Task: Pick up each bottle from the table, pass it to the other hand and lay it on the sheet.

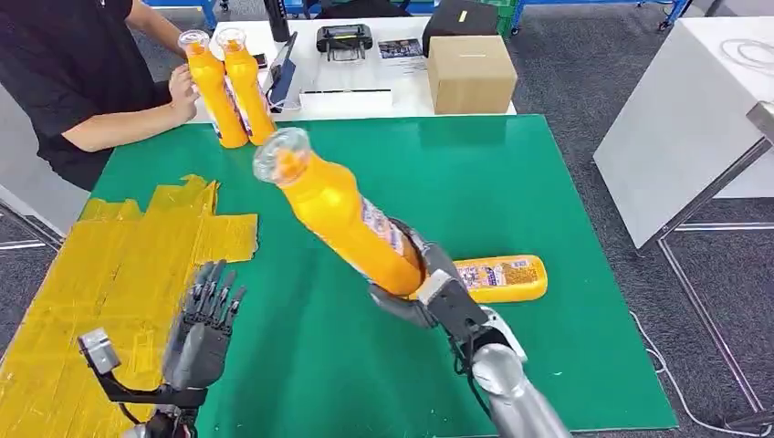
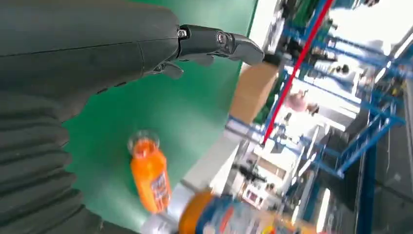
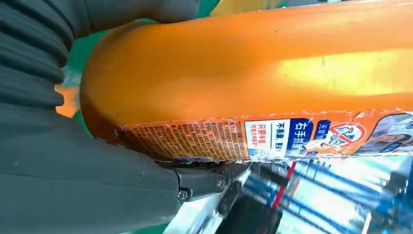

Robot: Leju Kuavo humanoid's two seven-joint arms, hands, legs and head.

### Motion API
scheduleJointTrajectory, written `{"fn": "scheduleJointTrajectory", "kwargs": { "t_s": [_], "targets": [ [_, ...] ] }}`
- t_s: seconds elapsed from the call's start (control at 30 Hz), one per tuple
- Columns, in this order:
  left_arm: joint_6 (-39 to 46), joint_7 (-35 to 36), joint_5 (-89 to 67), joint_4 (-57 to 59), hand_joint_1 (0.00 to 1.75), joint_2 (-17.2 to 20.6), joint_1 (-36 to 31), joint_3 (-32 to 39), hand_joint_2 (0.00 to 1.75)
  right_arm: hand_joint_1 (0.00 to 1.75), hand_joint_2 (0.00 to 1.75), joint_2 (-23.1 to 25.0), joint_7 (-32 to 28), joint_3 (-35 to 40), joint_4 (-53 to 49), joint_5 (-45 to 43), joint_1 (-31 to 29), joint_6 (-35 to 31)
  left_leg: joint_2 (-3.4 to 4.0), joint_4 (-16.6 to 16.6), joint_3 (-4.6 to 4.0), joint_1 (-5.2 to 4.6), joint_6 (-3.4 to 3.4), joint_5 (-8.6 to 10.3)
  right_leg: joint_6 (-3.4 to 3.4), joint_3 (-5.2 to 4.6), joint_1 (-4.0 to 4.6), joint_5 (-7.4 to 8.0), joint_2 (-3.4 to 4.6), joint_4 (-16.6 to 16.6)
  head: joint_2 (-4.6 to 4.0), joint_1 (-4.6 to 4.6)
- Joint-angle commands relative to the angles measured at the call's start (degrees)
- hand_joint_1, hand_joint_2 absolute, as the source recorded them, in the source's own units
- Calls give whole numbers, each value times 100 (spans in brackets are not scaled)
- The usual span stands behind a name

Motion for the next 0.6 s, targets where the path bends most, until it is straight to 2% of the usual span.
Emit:
{"fn": "scheduleJointTrajectory", "kwargs": {
  "t_s": [0.03, 0.17, 0.37, 0.6],
  "targets": [
    [107, -17, 138, -47, 0, 184, -97, -875, 175, 175, 175, 606, 120, 954, 1742, 11, -833, -30, 23, -4, 12, 9, -4, -2, -6, 5, 9, 8, 26, -9, 0, 0],
    [171, -18, 202, -35, 0, 227, -174, -1002, 175, 175, 175, 797, 154, 1321, 2241, 37, -978, -41, 23, -3, 10, 9, -4, -2, -7, 5, 13, 9, 27, -7, 0, 2],
    [163, -18, 207, -24, 0, 243, -176, -1001, 175, 175, 175, 785, 156, 1340, 2252, 41, -985, -36, 2, -3, 3, 1, -1, 1, -2, 2, 2, 2, 4, -3, 0, 2],
    [279, 14, 241, -43, 0, 195, -242, -1063, 175, 175, 175, 1109, 183, 2081, 2929, 288, -883, -30, 7, -7, 10, 7, -5, 0, -7, 8, 8, 5, 10, -10, 0, 2]
  ]
}}
